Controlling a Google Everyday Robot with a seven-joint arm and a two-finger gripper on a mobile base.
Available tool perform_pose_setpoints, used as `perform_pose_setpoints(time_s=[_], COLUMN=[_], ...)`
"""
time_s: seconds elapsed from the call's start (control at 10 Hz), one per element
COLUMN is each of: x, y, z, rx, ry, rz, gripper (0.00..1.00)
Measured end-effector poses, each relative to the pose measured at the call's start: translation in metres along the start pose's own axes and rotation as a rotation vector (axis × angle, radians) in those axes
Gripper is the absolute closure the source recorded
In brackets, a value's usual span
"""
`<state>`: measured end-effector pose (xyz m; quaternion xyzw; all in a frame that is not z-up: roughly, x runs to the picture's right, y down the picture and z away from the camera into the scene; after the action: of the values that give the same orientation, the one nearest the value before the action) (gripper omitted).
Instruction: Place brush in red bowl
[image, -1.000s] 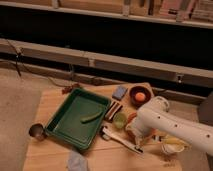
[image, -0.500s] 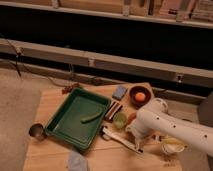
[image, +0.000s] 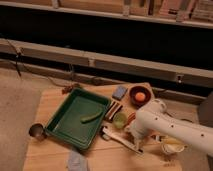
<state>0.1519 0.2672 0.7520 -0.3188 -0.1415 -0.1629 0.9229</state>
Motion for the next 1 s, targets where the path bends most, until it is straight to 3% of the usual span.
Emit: perform_pose_setpoints(time_s=[1.0], x=[0.006], y=[-0.003], z=[0.016], rx=[-0.024], ry=[-0.008], rz=[-0.030], gripper=[0.35])
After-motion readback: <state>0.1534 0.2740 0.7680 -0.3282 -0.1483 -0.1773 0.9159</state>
